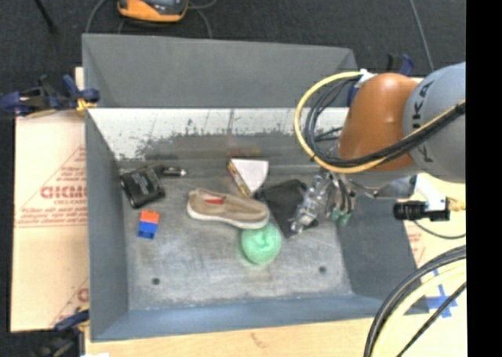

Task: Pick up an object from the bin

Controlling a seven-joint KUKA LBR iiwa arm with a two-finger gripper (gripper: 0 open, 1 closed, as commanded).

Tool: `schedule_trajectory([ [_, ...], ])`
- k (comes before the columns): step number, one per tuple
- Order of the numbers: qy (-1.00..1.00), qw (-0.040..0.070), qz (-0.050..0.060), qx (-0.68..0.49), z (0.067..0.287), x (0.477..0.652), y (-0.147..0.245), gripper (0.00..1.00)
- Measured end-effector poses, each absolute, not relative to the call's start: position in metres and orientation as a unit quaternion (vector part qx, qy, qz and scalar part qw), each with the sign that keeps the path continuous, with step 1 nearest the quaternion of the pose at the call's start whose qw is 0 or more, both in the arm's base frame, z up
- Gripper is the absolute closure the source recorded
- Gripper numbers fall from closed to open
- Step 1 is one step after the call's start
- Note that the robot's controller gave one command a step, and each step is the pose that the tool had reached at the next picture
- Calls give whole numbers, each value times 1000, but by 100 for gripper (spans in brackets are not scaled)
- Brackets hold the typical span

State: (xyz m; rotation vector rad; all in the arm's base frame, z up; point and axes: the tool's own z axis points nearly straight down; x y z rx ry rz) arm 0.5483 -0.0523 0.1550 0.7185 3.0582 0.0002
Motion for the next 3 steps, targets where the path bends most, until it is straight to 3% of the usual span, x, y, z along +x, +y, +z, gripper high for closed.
schedule_trajectory([
  [1,969,3,0,246,172,544,-62,100],
  [2,961,2,0,278,111,572,-46,0],
  [3,983,-4,1,182,79,590,-32,100],
])
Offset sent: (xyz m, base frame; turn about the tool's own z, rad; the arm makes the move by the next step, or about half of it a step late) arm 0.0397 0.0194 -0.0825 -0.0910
